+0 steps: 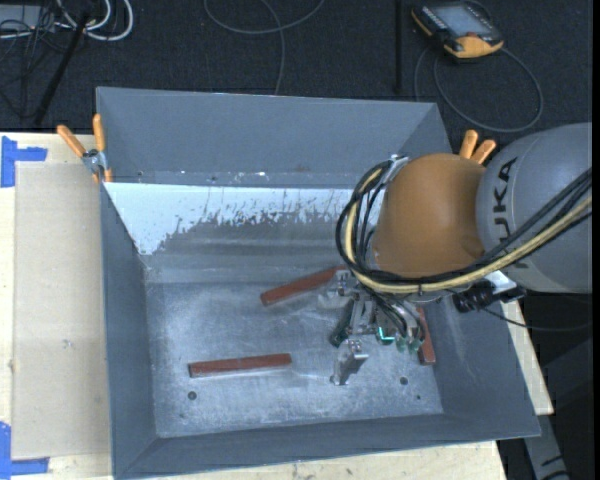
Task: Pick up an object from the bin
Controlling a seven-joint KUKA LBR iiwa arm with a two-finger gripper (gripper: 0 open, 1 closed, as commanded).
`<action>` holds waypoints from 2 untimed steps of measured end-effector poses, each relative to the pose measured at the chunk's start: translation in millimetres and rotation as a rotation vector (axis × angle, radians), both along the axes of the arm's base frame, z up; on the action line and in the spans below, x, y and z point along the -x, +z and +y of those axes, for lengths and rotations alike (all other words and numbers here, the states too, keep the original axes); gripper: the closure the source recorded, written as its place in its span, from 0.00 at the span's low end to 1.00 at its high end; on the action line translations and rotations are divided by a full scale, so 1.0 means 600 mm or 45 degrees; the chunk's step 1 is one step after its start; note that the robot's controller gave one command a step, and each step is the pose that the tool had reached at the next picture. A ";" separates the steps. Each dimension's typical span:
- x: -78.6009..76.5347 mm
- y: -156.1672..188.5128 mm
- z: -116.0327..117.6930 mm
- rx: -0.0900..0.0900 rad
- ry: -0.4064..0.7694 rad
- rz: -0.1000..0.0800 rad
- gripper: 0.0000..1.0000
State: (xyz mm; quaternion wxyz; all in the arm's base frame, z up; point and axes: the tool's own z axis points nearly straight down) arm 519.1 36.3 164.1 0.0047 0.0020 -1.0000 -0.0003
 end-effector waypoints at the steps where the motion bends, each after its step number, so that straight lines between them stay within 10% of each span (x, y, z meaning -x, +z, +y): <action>1: -0.003 0.006 0.000 -0.001 -0.002 -0.010 0.00; 2: -0.019 -0.095 0.114 0.000 0.104 -0.014 0.00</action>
Offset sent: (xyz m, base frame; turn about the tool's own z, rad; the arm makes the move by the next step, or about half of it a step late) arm 0.0147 0.1093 -0.0941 -0.1333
